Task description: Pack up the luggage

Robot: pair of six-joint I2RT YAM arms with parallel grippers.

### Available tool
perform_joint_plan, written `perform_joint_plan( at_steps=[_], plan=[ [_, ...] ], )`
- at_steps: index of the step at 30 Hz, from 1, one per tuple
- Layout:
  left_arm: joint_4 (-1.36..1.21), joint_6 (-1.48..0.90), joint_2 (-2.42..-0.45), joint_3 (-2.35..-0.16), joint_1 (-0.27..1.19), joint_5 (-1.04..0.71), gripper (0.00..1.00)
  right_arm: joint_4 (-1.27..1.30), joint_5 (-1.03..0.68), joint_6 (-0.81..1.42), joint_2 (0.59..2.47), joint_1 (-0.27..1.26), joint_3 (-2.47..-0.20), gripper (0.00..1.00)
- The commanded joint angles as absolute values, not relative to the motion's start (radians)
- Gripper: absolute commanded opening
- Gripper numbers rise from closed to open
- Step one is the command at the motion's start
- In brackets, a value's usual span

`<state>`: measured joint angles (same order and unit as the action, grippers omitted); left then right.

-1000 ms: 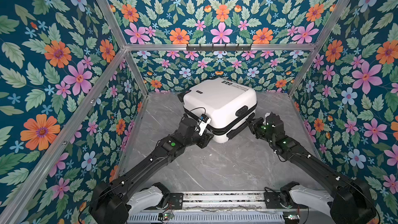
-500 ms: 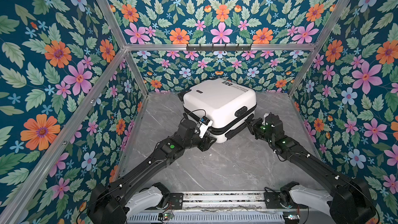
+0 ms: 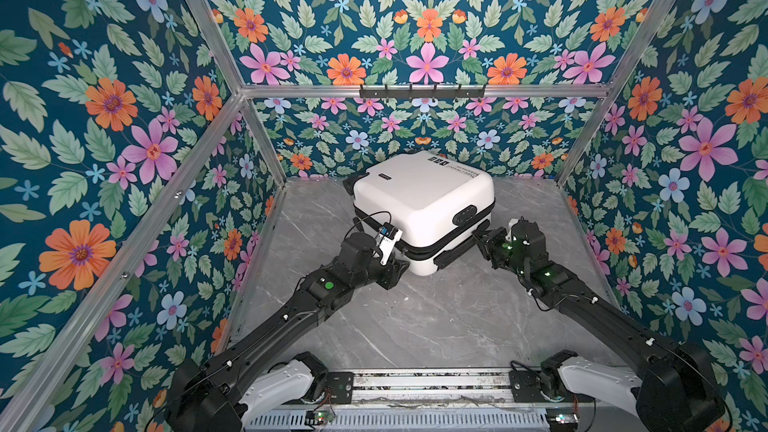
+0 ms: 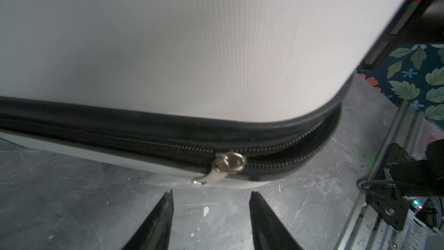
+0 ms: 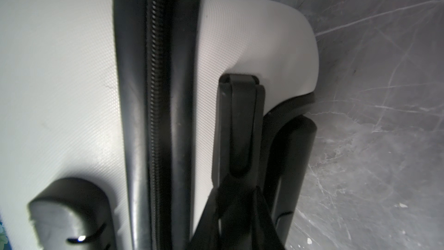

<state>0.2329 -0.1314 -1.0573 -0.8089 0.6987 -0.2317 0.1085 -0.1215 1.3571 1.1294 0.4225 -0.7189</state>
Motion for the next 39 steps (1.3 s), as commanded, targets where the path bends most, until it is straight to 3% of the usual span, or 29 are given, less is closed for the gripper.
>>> perform_joint_plan(
  at_steps=[1,6,12,19,21,24,27,39],
  plan=[
    [0.190,-0.142,-1.073,-0.823,0.698,-0.233,0.52,0.391,-0.160,1.302,1.111,0.425,-0.731,0.00],
    [0.148,-0.151,-1.078,-0.828,0.695,-0.204,0.51,0.388,-0.156,1.304,1.097,0.425,-0.721,0.00],
    [0.135,-0.160,-1.104,-0.857,0.695,-0.225,0.30,0.383,-0.160,1.302,1.089,0.426,-0.718,0.00],
    [0.129,-0.166,-1.105,-0.878,0.695,-0.252,0.19,0.379,-0.160,1.302,1.082,0.426,-0.715,0.00],
    [0.133,-0.167,-1.104,-0.877,0.695,-0.279,0.18,0.379,-0.160,1.302,1.080,0.426,-0.713,0.00],
    [0.134,-0.181,-1.096,-0.871,0.696,-0.313,0.30,0.380,-0.159,1.301,1.081,0.425,-0.712,0.00],
    [0.137,-0.184,-1.082,-0.867,0.696,-0.321,0.34,0.377,-0.161,1.302,1.084,0.425,-0.713,0.00],
    [0.132,-0.181,-1.083,-0.876,0.696,-0.326,0.23,0.390,-0.161,1.303,1.108,0.425,-0.723,0.00]
  ],
)
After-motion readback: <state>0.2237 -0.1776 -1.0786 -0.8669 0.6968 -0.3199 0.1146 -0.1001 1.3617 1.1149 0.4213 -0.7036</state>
